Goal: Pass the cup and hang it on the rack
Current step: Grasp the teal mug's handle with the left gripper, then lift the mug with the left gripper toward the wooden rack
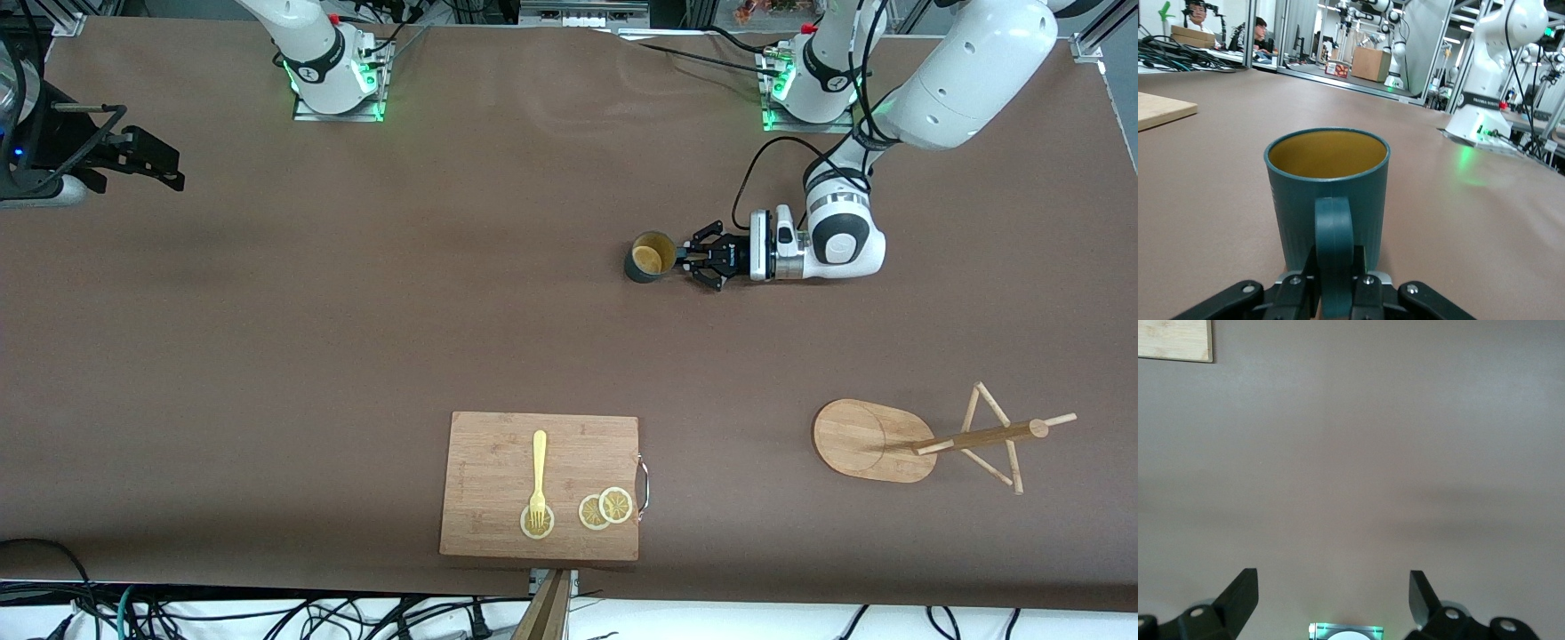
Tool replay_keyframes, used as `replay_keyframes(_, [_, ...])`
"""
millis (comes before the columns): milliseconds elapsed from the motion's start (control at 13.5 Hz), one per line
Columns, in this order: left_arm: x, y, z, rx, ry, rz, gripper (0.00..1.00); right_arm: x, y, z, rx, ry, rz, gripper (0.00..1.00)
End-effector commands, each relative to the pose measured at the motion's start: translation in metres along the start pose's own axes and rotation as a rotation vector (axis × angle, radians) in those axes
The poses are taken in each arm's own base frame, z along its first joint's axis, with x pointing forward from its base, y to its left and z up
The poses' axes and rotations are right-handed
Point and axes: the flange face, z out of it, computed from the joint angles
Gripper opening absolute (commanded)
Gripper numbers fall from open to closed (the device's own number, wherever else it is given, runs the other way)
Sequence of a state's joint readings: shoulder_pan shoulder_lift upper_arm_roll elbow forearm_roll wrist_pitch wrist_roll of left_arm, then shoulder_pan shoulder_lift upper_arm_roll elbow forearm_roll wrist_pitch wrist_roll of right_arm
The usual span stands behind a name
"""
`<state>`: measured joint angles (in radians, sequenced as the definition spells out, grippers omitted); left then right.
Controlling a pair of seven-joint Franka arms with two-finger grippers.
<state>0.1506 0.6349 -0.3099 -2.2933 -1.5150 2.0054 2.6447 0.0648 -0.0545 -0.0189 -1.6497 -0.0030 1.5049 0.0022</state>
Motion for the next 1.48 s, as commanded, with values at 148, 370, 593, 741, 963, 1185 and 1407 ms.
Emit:
replay_keyframes(148, [0.063, -0.02, -0.063, 0.001, 0.005, -0.127, 0.0, 0.002, -0.002, -0.004, -0.006, -0.008, 0.004, 1.0])
replay_keyframes(370, [0.09, -0.021, -0.142, -0.053, -0.084, -0.18, 0.0, 0.002, -0.002, -0.004, -0.006, -0.009, 0.003, 1.0])
replay_keyframes(593, [0.089, -0.026, -0.247, -0.034, -0.12, -0.236, 0.0, 0.002, -0.001, -0.004, -0.005, -0.011, 0.0, 1.0])
replay_keyframes(741, [0.102, -0.03, -0.314, -0.01, -0.127, -0.329, 0.0, 0.0, 0.0, -0.002, -0.005, -0.028, 0.001, 1.0])
replay_keyframes(963, [0.114, -0.036, -0.371, 0.038, -0.076, -0.532, 0.0, -0.001, 0.0, -0.002, -0.005, -0.032, 0.001, 1.0])
replay_keyframes(1185, [0.122, -0.056, -0.393, 0.058, -0.023, -0.767, 0.0, -0.001, 0.0, -0.002, -0.005, -0.032, 0.0, 1.0])
replay_keyframes(1407, [0.126, -0.071, -0.406, 0.075, 0.055, -0.998, 0.0, -0.001, 0.0, -0.002, -0.005, -0.032, 0.0, 1.0])
